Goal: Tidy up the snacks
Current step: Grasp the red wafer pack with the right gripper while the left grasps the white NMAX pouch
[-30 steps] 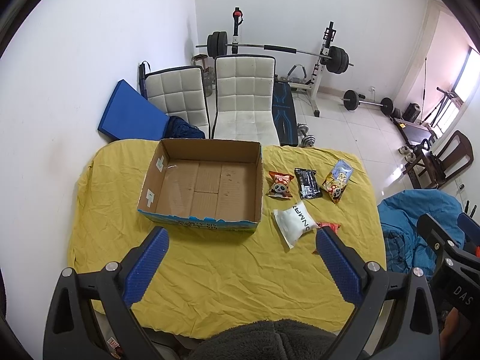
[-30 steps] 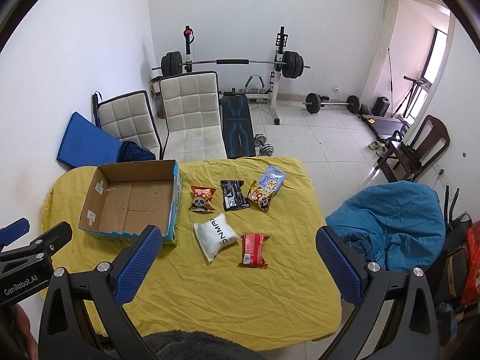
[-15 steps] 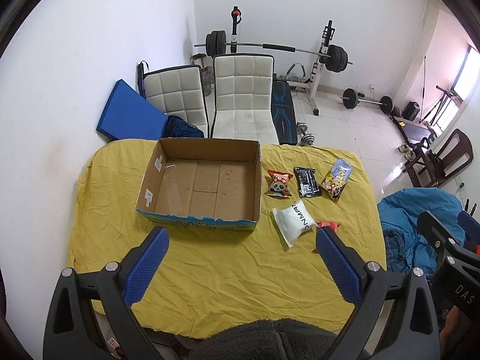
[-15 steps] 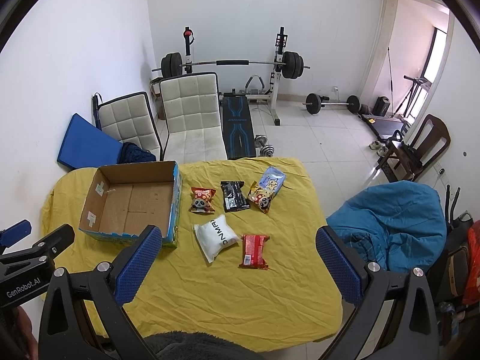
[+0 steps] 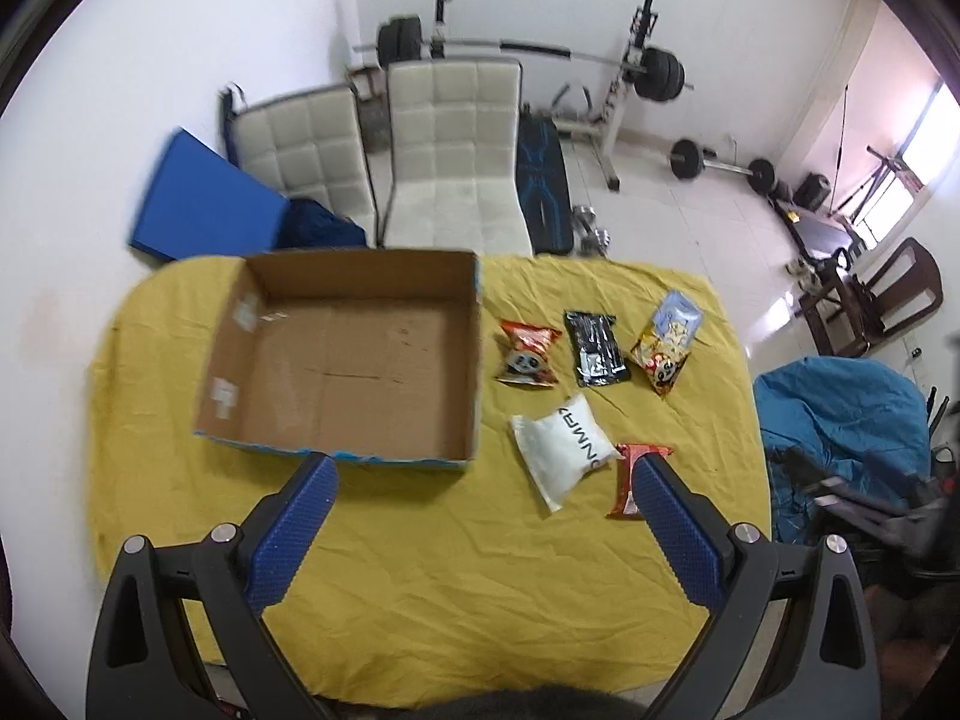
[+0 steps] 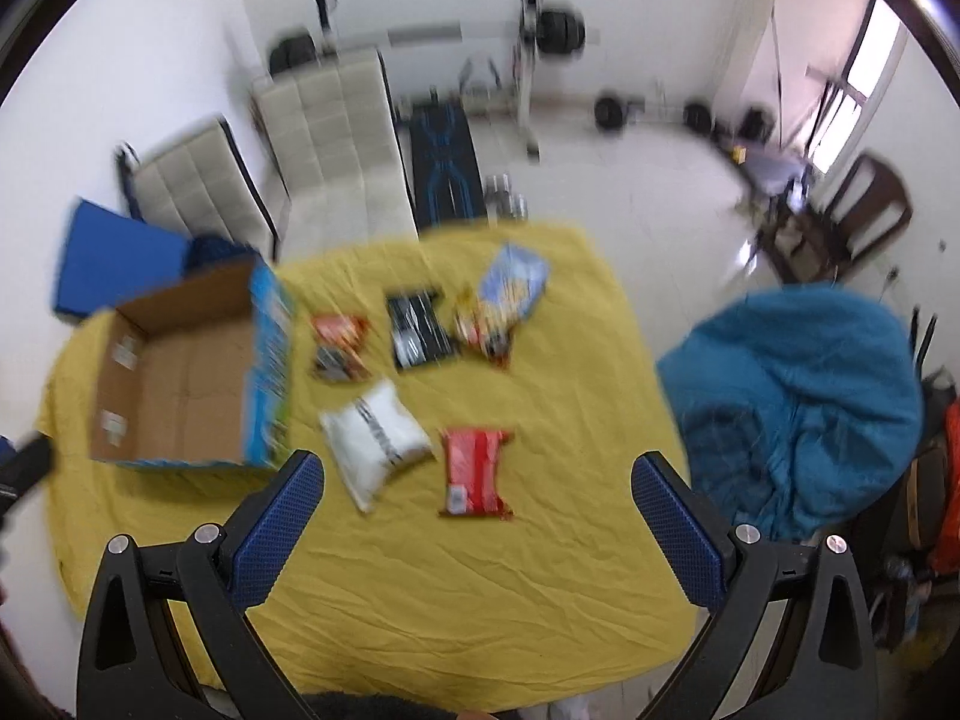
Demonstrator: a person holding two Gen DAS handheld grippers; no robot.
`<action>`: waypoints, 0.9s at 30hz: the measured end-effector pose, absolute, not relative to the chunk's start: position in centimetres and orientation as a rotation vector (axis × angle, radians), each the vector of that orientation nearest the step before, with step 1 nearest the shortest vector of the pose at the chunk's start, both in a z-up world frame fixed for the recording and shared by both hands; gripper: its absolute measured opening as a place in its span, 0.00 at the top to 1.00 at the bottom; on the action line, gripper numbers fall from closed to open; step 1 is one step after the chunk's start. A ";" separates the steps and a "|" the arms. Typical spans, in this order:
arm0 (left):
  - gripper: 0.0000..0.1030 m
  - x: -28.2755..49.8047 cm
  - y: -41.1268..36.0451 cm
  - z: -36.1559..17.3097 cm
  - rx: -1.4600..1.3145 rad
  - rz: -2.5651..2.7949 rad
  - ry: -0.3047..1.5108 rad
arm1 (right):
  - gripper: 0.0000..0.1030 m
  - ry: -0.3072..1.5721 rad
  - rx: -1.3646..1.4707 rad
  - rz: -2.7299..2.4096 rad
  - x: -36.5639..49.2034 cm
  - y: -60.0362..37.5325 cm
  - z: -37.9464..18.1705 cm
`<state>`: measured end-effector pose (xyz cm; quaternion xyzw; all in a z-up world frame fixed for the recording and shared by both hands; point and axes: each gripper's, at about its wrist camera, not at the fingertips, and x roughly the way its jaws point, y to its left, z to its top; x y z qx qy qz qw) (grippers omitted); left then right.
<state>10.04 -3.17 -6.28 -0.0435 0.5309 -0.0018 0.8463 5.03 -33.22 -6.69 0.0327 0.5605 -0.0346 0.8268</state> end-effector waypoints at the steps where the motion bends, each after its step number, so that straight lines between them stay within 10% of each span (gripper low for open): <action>1: 0.02 11.1 -3.7 -7.5 -0.091 -0.006 1.145 | 0.00 1.239 0.082 -0.067 6.1 -33.9 -9.4; 13: 0.02 20.6 -10.9 -24.5 -0.098 -0.030 1.500 | 0.15 1.675 0.254 -0.021 12.3 -35.2 -37.3; 17: 0.02 22.1 -12.2 -28.5 -0.117 -0.018 1.595 | 0.46 1.730 0.236 -0.033 12.2 -35.3 -40.4; 27: 0.02 23.7 -14.0 -35.2 -0.270 -0.009 1.807 | 0.51 1.749 0.273 -0.105 11.1 -44.2 -41.5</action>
